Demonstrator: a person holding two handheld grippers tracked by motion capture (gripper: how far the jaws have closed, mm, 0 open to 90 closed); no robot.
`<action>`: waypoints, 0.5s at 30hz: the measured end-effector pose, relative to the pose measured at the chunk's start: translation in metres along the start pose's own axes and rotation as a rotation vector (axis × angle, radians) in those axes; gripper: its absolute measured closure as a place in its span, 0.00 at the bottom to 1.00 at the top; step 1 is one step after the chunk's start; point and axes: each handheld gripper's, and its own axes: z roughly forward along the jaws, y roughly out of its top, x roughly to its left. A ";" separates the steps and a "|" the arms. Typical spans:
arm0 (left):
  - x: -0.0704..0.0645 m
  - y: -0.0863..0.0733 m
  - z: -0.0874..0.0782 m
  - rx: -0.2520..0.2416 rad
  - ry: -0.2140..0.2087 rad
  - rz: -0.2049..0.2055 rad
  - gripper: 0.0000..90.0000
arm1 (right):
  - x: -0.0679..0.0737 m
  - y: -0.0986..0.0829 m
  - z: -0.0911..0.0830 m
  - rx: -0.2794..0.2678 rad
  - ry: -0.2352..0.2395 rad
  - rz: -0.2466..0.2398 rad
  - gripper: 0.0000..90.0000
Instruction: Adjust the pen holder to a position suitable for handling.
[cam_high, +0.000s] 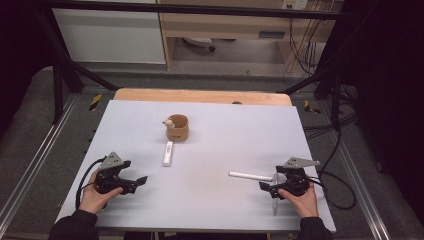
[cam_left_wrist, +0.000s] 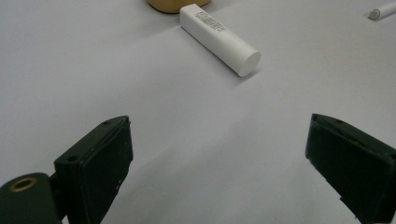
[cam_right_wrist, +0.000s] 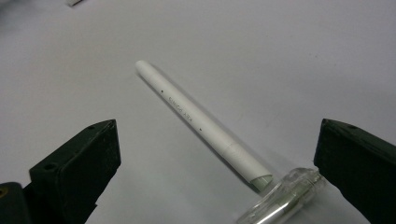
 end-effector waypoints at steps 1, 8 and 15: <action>0.000 0.000 0.000 0.000 0.000 0.000 0.08 | 0.000 0.000 0.000 0.000 0.000 0.000 0.01; 0.001 -0.001 -0.001 -0.003 0.007 -0.013 0.08 | 0.000 0.001 0.000 0.002 -0.007 -0.007 0.01; 0.001 -0.001 -0.001 -0.004 0.004 -0.012 0.08 | 0.005 0.006 0.003 0.008 -0.010 -0.021 0.01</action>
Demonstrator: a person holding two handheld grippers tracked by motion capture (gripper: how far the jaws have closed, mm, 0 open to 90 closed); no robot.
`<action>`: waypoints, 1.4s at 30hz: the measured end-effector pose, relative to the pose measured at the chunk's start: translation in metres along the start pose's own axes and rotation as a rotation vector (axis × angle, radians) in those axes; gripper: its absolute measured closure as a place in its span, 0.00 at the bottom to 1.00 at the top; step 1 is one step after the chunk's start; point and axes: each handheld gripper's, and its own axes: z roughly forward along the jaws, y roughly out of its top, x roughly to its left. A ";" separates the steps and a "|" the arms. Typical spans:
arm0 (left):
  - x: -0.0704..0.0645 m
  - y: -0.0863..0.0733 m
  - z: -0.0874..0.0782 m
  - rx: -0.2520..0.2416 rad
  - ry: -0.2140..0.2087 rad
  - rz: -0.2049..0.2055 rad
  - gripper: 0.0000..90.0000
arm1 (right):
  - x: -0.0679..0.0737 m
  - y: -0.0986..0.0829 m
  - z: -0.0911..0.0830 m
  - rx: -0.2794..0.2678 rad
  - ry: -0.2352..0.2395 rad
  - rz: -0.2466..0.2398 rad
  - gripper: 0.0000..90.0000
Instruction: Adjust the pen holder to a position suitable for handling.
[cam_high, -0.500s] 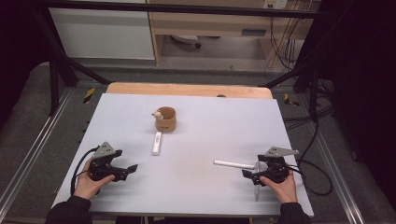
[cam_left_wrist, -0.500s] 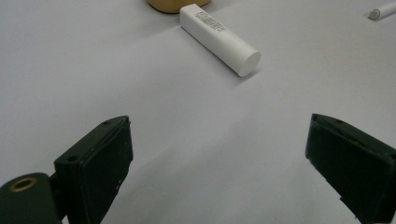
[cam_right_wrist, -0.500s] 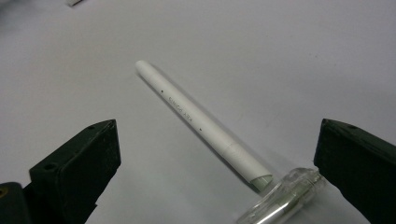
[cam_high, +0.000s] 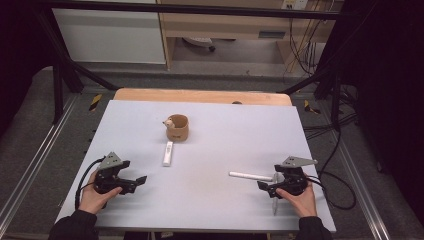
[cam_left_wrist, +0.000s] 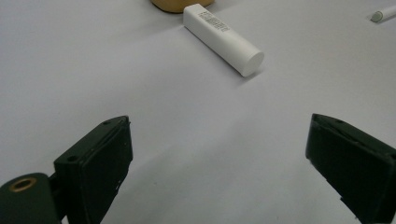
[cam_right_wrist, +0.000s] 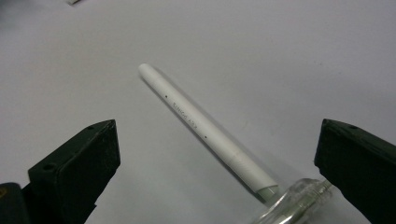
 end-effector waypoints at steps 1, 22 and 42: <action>0.000 0.000 0.000 0.000 -0.001 -0.001 0.08 | 0.001 0.001 0.000 0.002 0.000 -0.006 0.01; 0.001 -0.001 0.001 0.007 0.003 -0.010 0.08 | 0.021 0.022 0.014 0.006 0.008 -0.054 0.01; 0.001 0.000 0.001 0.012 0.006 -0.008 0.08 | 0.053 0.055 0.046 0.008 0.039 -0.139 0.01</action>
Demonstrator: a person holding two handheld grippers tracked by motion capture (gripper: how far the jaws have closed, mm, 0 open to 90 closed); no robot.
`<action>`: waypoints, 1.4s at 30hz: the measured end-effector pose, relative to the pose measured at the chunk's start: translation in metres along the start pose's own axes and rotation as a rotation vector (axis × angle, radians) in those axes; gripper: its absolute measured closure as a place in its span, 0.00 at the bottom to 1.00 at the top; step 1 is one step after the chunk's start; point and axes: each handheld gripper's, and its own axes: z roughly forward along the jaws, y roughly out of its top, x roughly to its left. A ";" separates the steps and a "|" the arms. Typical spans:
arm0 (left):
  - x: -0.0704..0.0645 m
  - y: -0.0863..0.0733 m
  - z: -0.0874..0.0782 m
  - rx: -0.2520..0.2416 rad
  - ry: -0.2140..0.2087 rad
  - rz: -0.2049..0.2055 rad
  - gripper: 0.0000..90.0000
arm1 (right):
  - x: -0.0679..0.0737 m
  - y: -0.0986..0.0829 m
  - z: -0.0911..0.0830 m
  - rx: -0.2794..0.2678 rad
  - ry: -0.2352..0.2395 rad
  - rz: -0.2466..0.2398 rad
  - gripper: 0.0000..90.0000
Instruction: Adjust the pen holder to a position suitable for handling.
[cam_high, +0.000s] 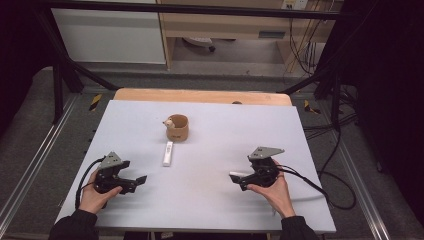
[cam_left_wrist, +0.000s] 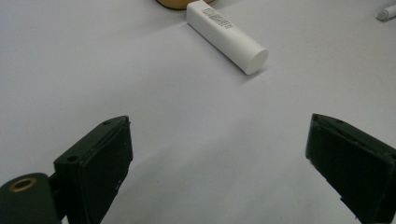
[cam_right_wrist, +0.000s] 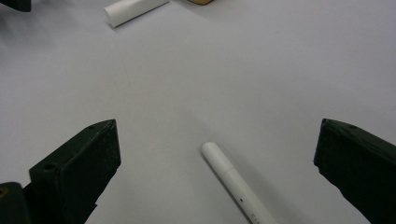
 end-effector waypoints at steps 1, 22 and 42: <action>0.000 0.000 0.000 0.000 0.000 -0.001 0.08 | 0.002 0.002 0.002 0.000 0.003 0.001 0.01; 0.000 0.000 0.000 0.000 0.005 -0.002 0.08 | 0.030 0.059 0.048 0.000 0.023 -0.060 0.02; 0.000 0.000 0.000 0.000 0.004 -0.003 0.08 | 0.048 0.107 0.084 -0.013 0.024 -0.096 0.05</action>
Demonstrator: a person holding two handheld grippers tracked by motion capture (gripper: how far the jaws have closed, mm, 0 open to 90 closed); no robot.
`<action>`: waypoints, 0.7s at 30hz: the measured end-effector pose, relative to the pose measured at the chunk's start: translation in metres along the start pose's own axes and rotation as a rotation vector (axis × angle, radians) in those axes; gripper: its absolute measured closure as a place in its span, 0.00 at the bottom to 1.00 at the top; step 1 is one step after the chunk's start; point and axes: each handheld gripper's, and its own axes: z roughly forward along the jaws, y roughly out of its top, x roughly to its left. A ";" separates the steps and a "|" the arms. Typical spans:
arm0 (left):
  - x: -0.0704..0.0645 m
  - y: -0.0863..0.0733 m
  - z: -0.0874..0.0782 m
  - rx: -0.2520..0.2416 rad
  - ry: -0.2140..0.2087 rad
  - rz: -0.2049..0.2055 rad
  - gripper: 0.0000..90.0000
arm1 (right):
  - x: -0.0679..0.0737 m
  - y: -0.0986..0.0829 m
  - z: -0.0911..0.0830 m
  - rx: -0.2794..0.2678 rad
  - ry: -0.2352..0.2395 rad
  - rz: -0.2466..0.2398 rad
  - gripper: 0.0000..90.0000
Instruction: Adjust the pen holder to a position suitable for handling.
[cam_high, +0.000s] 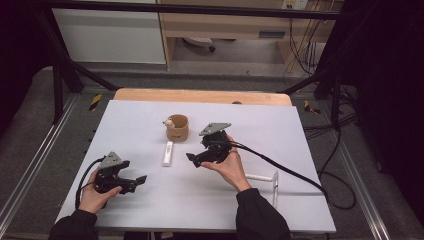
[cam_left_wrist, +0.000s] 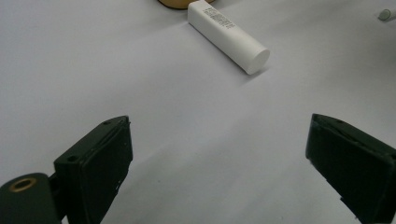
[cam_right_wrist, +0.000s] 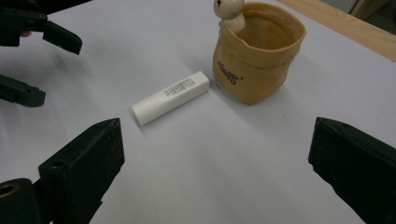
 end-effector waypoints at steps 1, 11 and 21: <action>0.000 0.000 0.000 0.000 -0.001 0.000 0.08 | 0.001 0.002 0.002 -0.004 0.000 0.001 0.05; 0.000 0.000 0.000 0.002 -0.001 0.002 0.08 | 0.001 0.022 0.022 -0.006 -0.006 -0.010 0.09; 0.000 0.000 0.000 0.000 -0.003 0.000 0.08 | -0.006 0.038 0.043 0.005 -0.017 -0.038 0.17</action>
